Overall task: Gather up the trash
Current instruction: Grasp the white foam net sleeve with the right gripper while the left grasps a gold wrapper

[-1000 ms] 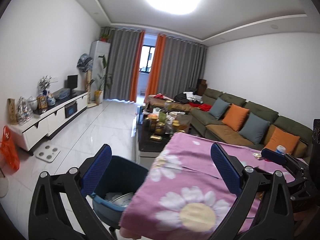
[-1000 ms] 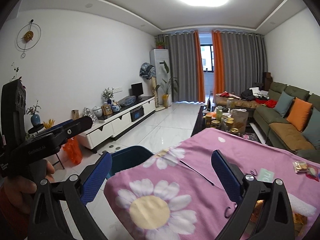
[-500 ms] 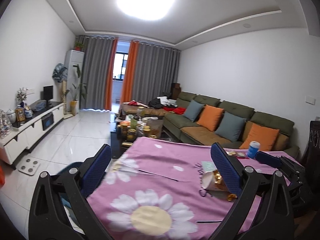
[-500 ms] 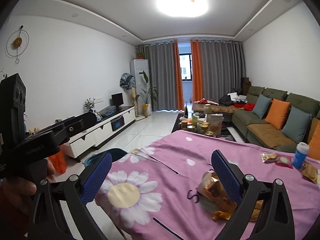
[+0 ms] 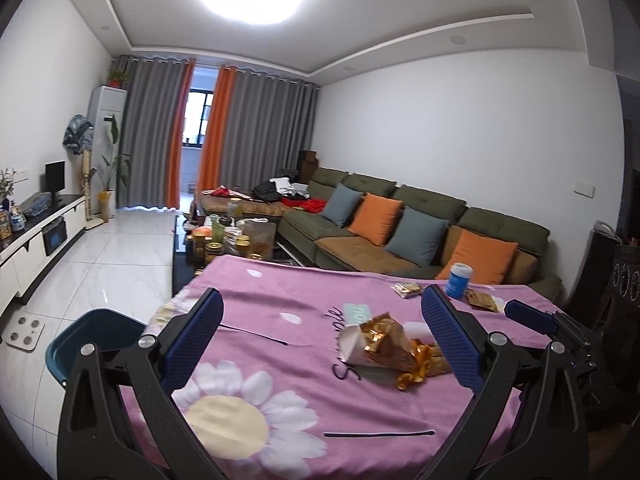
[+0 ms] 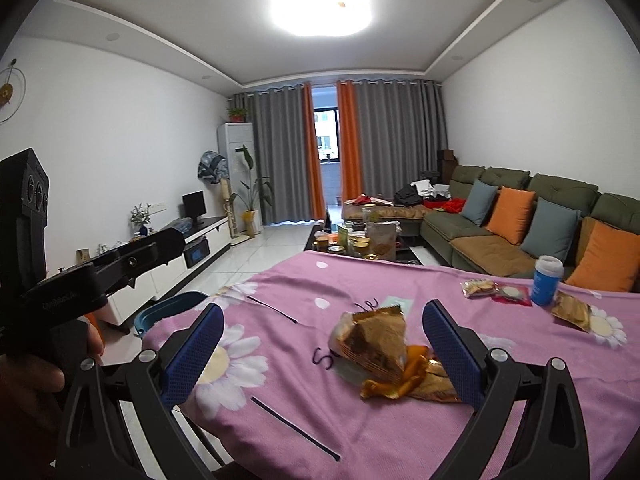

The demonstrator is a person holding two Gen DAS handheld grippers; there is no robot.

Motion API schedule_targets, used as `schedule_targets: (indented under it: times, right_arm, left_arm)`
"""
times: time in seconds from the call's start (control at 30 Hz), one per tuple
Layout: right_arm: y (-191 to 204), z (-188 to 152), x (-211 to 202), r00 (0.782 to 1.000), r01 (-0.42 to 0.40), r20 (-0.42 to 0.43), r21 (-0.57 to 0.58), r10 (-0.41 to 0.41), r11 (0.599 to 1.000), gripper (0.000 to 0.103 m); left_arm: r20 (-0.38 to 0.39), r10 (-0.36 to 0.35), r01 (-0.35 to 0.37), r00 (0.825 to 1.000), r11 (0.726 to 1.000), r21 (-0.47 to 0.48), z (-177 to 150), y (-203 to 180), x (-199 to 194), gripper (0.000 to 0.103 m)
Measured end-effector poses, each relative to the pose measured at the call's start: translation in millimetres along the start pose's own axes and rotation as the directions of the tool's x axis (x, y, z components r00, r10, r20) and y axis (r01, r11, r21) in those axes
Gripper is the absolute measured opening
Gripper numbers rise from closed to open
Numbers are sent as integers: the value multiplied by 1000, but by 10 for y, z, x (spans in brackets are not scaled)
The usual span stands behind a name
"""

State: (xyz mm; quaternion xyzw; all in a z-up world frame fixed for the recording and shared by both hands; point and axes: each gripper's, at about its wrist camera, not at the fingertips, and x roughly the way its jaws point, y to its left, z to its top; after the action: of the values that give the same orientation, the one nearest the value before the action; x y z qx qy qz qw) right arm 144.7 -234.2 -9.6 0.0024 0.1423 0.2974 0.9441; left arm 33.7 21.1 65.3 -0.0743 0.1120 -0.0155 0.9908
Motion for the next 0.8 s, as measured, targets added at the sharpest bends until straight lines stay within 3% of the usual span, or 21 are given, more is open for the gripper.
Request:
schedule_targets:
  times: [0.43,0.8]
  right_arm:
    - [-177,-140,-262,994,107,-5,7,-107,994,96]
    - [-359,-334,-577,976,218,8,42,-219,975,96]
  left_arm:
    - [-29,-70,71,997,997,30,-162,-232,60,97]
    - [-82,-142,147,986,988,55,-357,-427,117,97]
